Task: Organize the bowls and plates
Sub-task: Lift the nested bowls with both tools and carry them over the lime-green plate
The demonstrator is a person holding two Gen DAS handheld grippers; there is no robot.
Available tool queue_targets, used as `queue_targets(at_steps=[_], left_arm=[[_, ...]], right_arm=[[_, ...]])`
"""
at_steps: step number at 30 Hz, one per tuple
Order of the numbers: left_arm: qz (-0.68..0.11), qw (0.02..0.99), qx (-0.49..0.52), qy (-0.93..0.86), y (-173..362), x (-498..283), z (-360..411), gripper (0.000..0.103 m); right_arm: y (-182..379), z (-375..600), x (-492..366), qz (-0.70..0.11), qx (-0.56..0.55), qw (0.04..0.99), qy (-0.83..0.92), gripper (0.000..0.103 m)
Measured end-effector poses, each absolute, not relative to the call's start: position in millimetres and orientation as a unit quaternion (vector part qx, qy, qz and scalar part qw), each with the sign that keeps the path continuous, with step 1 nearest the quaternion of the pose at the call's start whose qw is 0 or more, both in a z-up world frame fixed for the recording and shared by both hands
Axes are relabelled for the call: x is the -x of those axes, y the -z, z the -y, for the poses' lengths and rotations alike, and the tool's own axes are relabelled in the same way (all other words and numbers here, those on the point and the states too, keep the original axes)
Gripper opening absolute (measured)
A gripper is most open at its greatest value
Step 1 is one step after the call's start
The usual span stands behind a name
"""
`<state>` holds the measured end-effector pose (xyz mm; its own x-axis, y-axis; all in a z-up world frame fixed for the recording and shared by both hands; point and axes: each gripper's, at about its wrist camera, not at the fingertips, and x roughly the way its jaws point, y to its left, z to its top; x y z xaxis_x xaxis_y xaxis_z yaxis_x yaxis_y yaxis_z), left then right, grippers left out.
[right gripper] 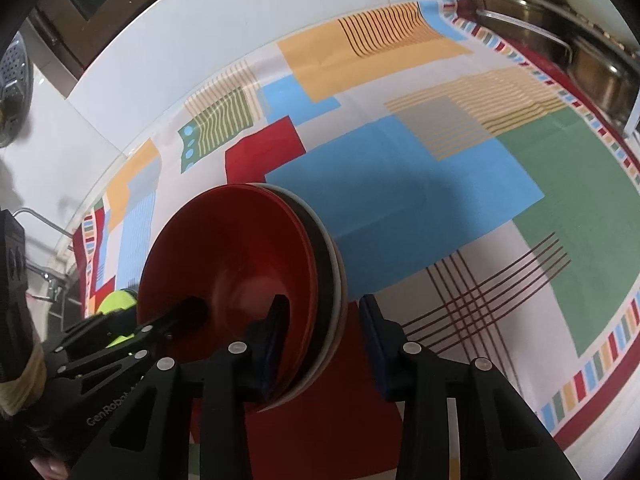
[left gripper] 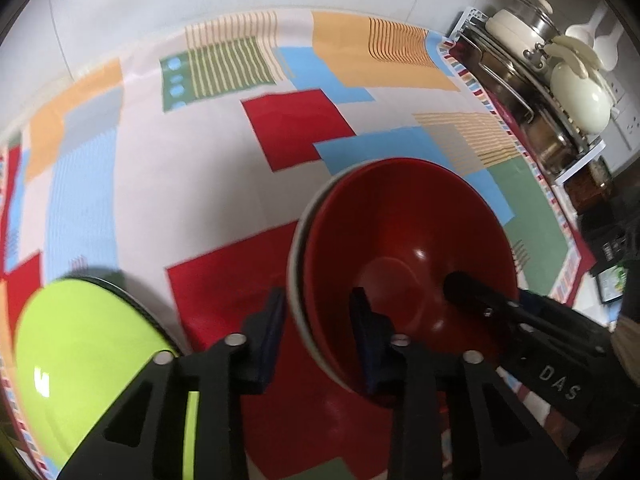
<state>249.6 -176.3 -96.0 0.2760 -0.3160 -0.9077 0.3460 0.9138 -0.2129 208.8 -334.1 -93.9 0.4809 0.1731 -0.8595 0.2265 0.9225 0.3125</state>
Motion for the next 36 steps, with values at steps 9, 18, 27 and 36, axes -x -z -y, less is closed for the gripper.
queue_targets(at_steps=[9, 18, 27, 36], left_arm=[[-0.571, 0.798, -0.007, 0.191, 103, -253, 180, 0.028], [-0.570, 0.805, -0.002, 0.166, 100, -246, 181, 0.028], [-0.554, 0.816, -0.006, 0.167, 85, -231, 178, 0.028], [-0.511, 0.842, 0.006, 0.171, 49, -207, 142, 0.028]], right_arm=[[102, 333, -217, -0.534, -0.196, 0.823, 0.005, 0.031], [99, 329, -219, -0.544, -0.169, 0.822, 0.002, 0.028], [88, 325, -207, -0.539, -0.160, 0.827, -0.003, 0.028], [54, 294, -189, -0.505, -0.135, 0.853, -0.005, 0.028]])
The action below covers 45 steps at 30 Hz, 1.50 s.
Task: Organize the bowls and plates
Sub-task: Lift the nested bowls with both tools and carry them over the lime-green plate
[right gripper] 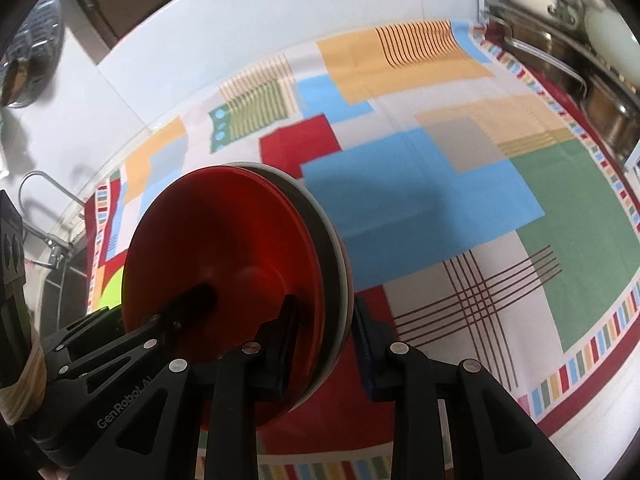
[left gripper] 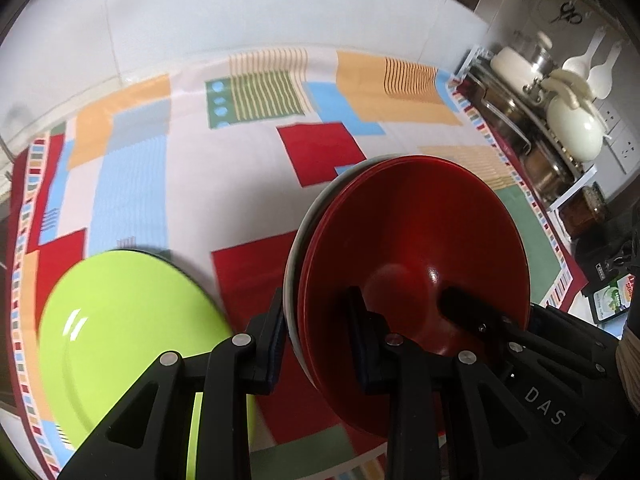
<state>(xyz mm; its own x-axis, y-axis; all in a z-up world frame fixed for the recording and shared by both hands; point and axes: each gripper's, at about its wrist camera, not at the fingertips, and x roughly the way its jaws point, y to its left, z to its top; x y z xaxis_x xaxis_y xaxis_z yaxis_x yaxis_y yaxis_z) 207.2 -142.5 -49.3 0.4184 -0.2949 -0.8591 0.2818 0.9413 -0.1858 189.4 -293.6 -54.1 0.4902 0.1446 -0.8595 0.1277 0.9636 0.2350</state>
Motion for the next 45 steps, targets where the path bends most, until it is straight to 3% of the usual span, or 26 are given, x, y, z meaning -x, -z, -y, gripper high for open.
queue_targets(at_steps=[18, 30, 45], left_arm=[[-0.478, 0.871, 0.036, 0.111, 18, -147, 21, 0.027], [-0.501, 0.862, 0.058, 0.058, 37, -135, -37, 0.027], [-0.542, 0.836, 0.076, 0.040, 70, -145, -55, 0.027]], right_arm=[[21, 179, -153, -0.478, -0.106, 0.869, -0.069, 0.028], [44, 116, -152, -0.518, -0.093, 0.842, -0.117, 0.028], [72, 93, -169, -0.565, -0.079, 0.811, -0.131, 0.028]])
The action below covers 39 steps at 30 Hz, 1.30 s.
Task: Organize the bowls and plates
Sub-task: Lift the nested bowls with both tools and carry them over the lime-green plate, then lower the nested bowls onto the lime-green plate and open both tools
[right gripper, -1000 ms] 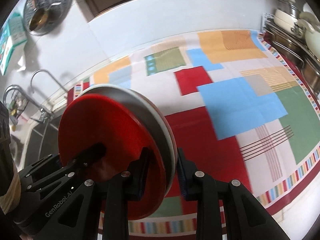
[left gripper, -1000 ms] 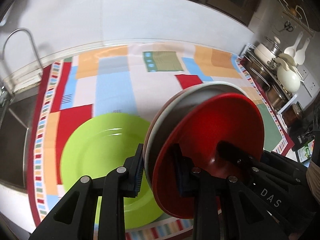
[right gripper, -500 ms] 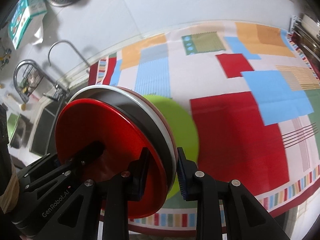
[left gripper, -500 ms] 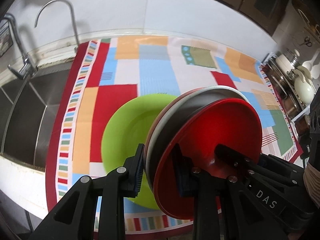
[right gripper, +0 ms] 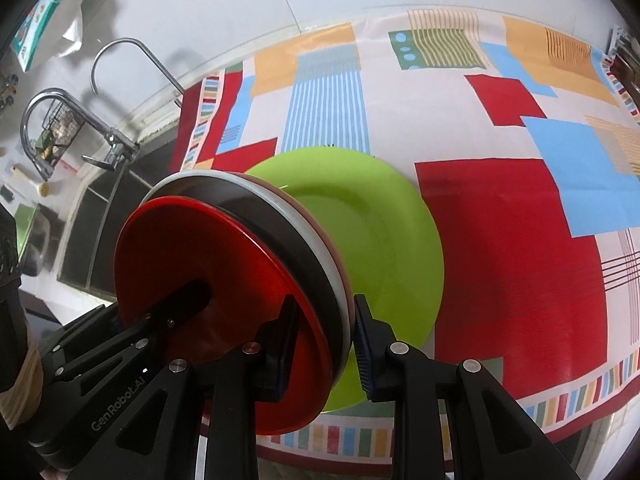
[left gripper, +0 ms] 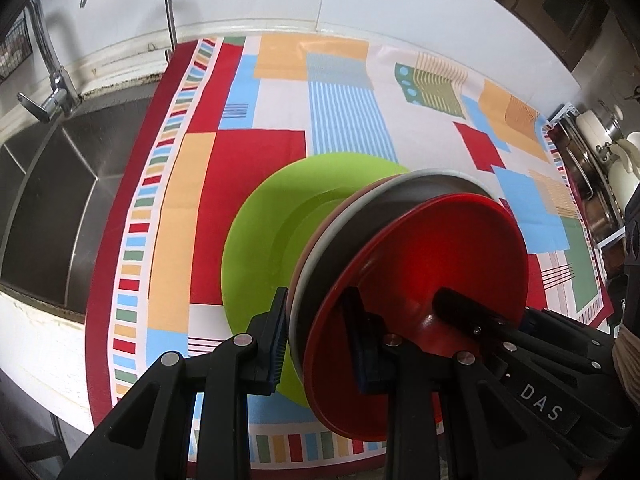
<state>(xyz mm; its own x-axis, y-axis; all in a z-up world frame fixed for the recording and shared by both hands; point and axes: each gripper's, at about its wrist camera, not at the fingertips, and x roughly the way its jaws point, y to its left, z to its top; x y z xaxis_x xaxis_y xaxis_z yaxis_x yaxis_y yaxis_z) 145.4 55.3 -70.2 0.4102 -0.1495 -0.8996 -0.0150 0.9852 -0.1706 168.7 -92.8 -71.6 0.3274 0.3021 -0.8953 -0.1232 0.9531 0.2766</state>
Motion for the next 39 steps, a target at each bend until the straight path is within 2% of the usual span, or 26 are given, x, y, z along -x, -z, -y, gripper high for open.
queue_targets(at_steps=[15, 23, 34, 38, 39], left_arm=[[-0.564, 0.819, 0.094, 0.042, 91, -163, -60, 0.028], [-0.547, 0.833, 0.079, 0.038, 90, -168, -58, 0.028], [-0.536, 0.840, 0.077, 0.037, 90, -177, -59, 0.029], [-0.519, 0.852, 0.066, 0.038, 83, -173, -60, 0.045], [-0.512, 0.856, 0.064, 0.038, 80, -171, -60, 0.045]], right_arm=[[87, 89, -187, -0.580, -0.072, 0.801, -0.133, 0.028], [83, 86, -193, -0.545, -0.048, 0.827, -0.129, 0.028], [86, 85, -201, -0.538, -0.050, 0.830, -0.138, 0.028], [78, 86, -194, -0.519, -0.052, 0.842, -0.138, 0.030], [76, 86, -192, -0.516, -0.052, 0.844, -0.138, 0.034]])
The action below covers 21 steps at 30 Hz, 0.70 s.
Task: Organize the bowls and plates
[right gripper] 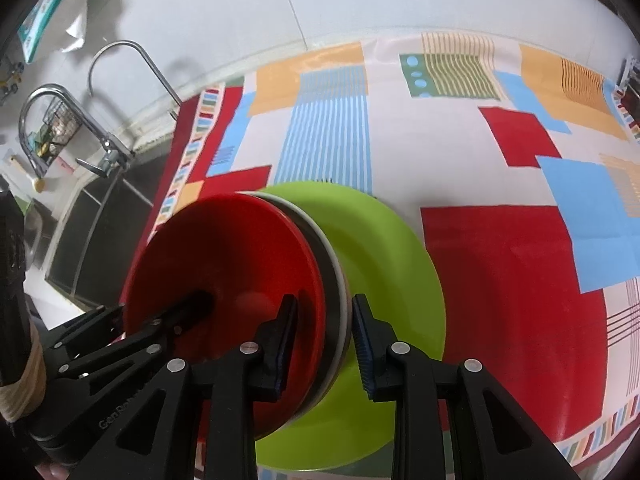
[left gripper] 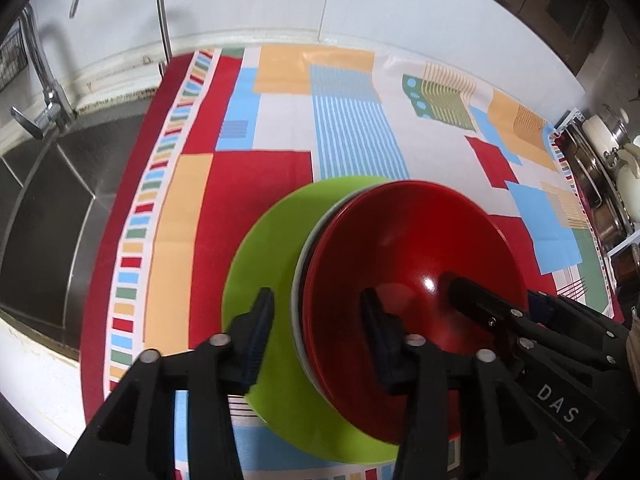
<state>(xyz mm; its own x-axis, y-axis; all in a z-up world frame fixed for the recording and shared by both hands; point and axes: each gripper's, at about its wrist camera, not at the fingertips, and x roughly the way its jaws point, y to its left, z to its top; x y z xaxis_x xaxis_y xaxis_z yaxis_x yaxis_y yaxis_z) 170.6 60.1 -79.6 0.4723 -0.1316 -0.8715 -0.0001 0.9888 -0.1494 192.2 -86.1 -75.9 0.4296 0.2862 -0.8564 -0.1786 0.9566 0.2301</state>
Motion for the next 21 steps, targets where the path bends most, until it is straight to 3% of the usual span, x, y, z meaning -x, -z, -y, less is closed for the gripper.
queue_targets(at_steps=[6, 8, 12, 15, 21], left_arm=[[-0.463, 0.884, 0.059, 0.035, 52, -149, -66, 0.064], [-0.430, 0.901, 0.049, 0.026, 38, -135, -69, 0.073], [-0.379, 0.925, 0.028, 0.011, 18, -108, -74, 0.090], [-0.350, 0.937, 0.011, 0.005, 9, -86, -75, 0.095], [-0.300, 0.953, -0.035, -0.013, 4, -42, -63, 0.102]], right_arm=[[49, 90, -170, -0.471, -0.058, 0.871, -0.129, 0.040], [36, 92, -158, -0.446, -0.051, 0.886, -0.118, 0.046], [12, 97, -127, -0.392, -0.044, 0.915, -0.085, 0.068], [1, 103, -100, -0.354, -0.041, 0.933, -0.053, 0.081], [-2, 115, -52, -0.331, -0.032, 0.943, -0.027, 0.083]])
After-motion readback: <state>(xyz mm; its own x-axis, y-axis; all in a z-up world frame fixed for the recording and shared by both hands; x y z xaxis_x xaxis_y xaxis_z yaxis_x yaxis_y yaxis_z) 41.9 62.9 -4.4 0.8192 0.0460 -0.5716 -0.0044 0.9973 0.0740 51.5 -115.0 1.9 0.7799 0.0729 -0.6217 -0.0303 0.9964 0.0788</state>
